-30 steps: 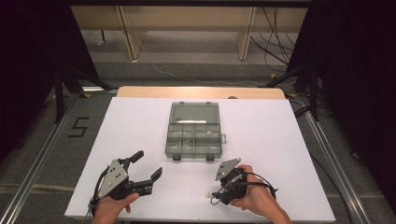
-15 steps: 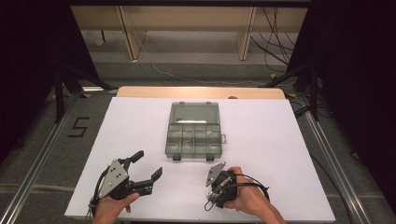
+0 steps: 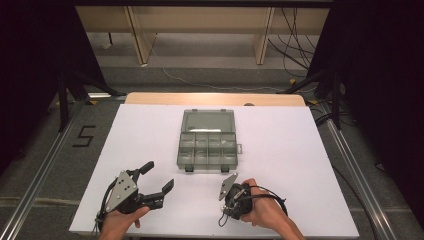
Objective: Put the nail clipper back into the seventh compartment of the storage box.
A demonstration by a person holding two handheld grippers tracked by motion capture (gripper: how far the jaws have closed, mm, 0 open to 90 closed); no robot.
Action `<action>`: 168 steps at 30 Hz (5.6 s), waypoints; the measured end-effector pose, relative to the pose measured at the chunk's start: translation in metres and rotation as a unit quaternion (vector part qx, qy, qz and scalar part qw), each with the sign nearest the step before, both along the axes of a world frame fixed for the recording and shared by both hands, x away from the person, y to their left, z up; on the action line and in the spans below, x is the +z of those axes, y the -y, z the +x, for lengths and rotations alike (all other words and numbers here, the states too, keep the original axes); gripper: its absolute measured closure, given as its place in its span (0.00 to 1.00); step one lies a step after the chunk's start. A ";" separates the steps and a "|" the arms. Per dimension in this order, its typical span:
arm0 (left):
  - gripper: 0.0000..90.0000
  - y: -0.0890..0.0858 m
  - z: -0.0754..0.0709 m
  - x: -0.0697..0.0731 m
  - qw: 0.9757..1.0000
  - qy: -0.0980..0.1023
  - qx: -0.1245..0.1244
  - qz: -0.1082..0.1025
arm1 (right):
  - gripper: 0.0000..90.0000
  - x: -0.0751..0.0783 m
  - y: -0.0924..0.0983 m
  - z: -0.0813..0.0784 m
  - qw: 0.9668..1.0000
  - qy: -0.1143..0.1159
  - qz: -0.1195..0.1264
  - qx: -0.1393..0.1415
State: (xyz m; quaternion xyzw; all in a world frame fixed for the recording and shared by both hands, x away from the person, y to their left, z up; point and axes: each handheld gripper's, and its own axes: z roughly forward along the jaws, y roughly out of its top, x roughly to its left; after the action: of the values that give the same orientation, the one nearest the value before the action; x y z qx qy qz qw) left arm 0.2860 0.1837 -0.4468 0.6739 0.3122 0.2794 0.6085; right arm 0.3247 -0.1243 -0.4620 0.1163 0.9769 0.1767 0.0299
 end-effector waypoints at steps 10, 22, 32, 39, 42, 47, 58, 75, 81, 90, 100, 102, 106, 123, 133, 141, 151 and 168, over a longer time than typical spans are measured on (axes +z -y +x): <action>0.18 0.000 0.000 0.000 1.000 0.000 0.000 0.000 | 0.85 0.000 -0.002 0.002 1.000 -0.011 -0.003 0.003; 0.18 0.000 0.000 0.000 1.000 -0.001 0.001 -0.002 | 0.86 0.005 0.000 0.002 0.999 -0.014 0.027 -0.021; 0.18 0.000 0.000 0.000 1.000 0.000 0.002 -0.003 | 0.86 0.017 0.009 0.009 0.992 -0.014 0.120 -0.043; 0.18 0.000 0.001 0.000 1.000 0.003 0.000 -0.006 | 0.86 0.026 0.013 0.012 0.980 -0.010 0.190 -0.060; 0.18 0.000 0.000 0.000 1.000 0.000 0.003 -0.003 | 0.86 0.028 0.013 0.013 0.978 -0.006 0.197 -0.064; 0.18 0.000 0.000 0.000 1.000 0.000 0.003 -0.003 | 0.86 0.034 0.013 0.018 0.976 0.010 0.204 -0.078; 0.18 0.000 0.000 0.000 1.000 0.002 0.004 -0.003 | 0.86 0.050 0.012 0.035 0.966 0.060 0.223 -0.113; 0.18 -0.002 0.000 0.001 1.000 0.002 0.005 -0.004 | 0.86 0.067 0.012 0.064 0.959 0.089 0.224 -0.148; 0.18 -0.001 0.001 0.000 1.000 0.002 0.005 -0.003 | 0.86 0.066 0.007 0.074 0.958 0.093 0.223 -0.158; 0.18 -0.001 0.002 0.000 1.000 0.004 0.003 -0.008 | 0.86 0.062 -0.002 0.086 0.958 0.091 0.218 -0.165; 0.18 -0.002 0.002 0.000 1.000 0.008 0.002 -0.005 | 0.86 0.054 -0.007 0.096 0.959 0.094 0.204 -0.172; 0.18 -0.001 0.002 0.000 1.000 0.005 0.002 -0.008 | 0.86 0.052 -0.008 0.098 0.959 0.092 0.203 -0.176; 0.18 -0.001 0.002 0.000 1.000 0.005 0.003 -0.008 | 0.86 0.049 -0.008 0.101 0.959 0.091 0.200 -0.180; 0.18 -0.002 0.001 0.001 1.000 0.003 0.005 -0.005 | 0.86 0.036 -0.014 0.106 0.963 0.074 0.176 -0.188; 0.18 -0.002 0.001 0.001 1.000 0.002 0.006 -0.007 | 0.86 0.025 -0.018 0.109 0.965 0.057 0.158 -0.202; 0.18 -0.002 0.001 0.001 1.000 0.002 0.006 -0.006 | 0.66 0.026 -0.019 0.111 0.960 0.081 0.178 -0.202; 0.18 -0.001 0.002 0.000 1.000 0.007 0.003 -0.008 | 0.51 0.037 -0.011 0.108 0.954 0.087 0.190 -0.215; 0.18 -0.002 0.001 0.001 1.000 0.003 0.006 -0.006 | 0.32 0.051 -0.001 0.096 0.945 0.115 0.217 -0.217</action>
State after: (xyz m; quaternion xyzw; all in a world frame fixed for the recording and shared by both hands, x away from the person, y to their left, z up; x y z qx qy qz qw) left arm 0.2867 0.1852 -0.4461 0.6678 0.3158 0.2831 0.6117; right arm 0.4202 -0.1238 -0.4109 0.3077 0.8559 0.3862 0.1536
